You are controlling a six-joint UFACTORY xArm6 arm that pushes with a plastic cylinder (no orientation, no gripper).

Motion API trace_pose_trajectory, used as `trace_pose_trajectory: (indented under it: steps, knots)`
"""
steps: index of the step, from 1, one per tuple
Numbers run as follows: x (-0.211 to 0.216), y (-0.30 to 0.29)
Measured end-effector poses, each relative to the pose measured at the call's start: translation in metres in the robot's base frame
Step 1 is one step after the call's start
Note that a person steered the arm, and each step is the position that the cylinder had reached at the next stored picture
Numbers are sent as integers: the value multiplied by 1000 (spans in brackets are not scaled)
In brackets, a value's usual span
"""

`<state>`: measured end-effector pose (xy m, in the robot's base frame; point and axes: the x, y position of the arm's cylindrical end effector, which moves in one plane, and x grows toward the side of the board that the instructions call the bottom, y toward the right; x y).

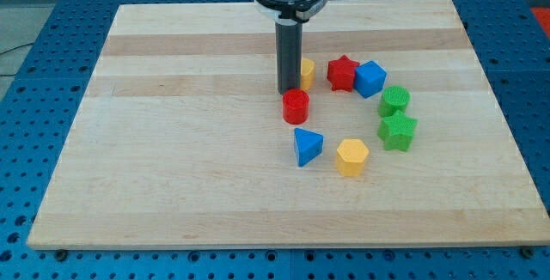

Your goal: Move the yellow heart to the left of the red star

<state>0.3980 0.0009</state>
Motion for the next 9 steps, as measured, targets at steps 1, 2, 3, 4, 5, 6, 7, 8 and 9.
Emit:
trace_pose_trajectory:
  steps: [1, 2, 3, 4, 5, 6, 7, 8, 9]
  knots:
    - [-6, -24]
    - [-20, -54]
    - [-35, -68]
    - [-35, -71]
    - [-36, -72]
    - [-37, -74]
    - [-41, -71]
    - [-48, -34]
    - [-64, -10]
